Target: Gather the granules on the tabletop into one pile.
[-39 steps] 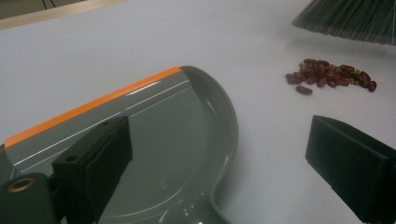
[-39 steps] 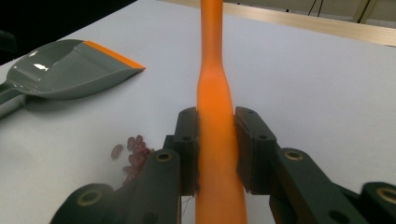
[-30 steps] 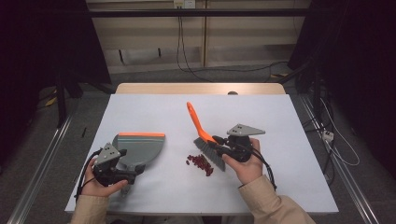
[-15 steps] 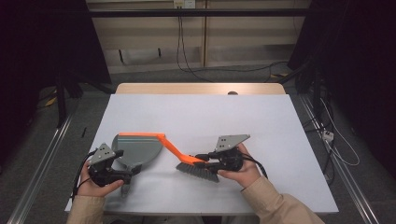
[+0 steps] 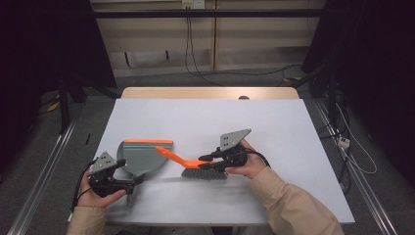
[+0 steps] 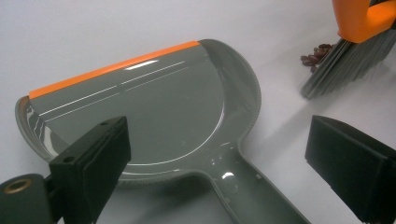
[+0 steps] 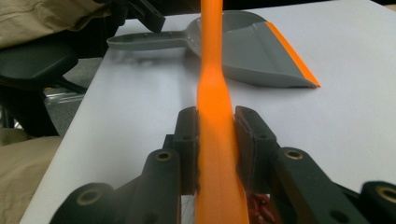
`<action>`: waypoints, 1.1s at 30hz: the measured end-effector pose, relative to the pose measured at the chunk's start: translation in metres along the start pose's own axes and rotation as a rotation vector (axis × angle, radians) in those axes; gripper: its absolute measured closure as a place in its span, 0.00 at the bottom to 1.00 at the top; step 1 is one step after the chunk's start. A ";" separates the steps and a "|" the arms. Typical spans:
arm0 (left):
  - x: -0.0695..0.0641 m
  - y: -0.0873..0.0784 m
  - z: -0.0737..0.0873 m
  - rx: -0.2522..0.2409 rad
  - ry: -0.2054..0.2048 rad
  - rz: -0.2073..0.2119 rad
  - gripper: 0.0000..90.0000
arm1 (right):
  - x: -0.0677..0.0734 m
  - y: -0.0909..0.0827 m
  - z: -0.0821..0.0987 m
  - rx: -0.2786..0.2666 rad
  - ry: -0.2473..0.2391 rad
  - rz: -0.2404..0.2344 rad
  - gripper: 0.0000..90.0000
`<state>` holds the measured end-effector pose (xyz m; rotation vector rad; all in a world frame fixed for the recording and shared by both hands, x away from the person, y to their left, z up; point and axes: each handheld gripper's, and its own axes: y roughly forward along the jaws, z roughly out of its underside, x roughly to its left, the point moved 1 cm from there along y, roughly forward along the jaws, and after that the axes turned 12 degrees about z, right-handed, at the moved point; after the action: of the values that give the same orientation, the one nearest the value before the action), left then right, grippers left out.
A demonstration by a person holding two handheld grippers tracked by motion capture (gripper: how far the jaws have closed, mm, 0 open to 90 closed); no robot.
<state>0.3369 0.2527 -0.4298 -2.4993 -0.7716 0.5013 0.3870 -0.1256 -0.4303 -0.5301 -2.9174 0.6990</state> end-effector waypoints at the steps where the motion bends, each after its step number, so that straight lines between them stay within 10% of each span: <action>1: 0.000 0.000 0.000 0.000 -0.001 0.001 0.07 | -0.002 0.001 0.000 -0.004 -0.006 -0.008 0.80; 9: -0.003 0.001 0.000 0.010 0.006 0.007 0.07 | 0.000 0.001 -0.005 -0.010 0.011 -0.018 0.80; 14: -0.007 0.003 0.000 0.020 0.015 0.009 0.07 | 0.002 -0.017 -0.015 -0.033 0.038 0.058 0.80; 22: -0.012 0.005 -0.004 0.014 0.024 0.022 0.07 | 0.001 -0.057 -0.005 0.008 0.214 0.491 0.80; 26: -0.013 0.006 -0.004 0.015 0.029 0.026 0.07 | 0.013 -0.055 0.004 0.026 0.219 0.692 0.80; 31: -0.015 0.005 -0.003 0.027 0.030 0.023 0.07 | 0.021 -0.037 0.012 0.051 0.177 0.824 0.80; 33: -0.015 0.005 -0.001 0.036 0.034 0.019 0.07 | 0.023 -0.028 0.014 0.058 0.184 0.810 0.80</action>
<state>0.3277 0.2402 -0.4284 -2.4772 -0.7208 0.4739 0.3545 -0.1469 -0.4291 -1.6953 -2.4324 0.7331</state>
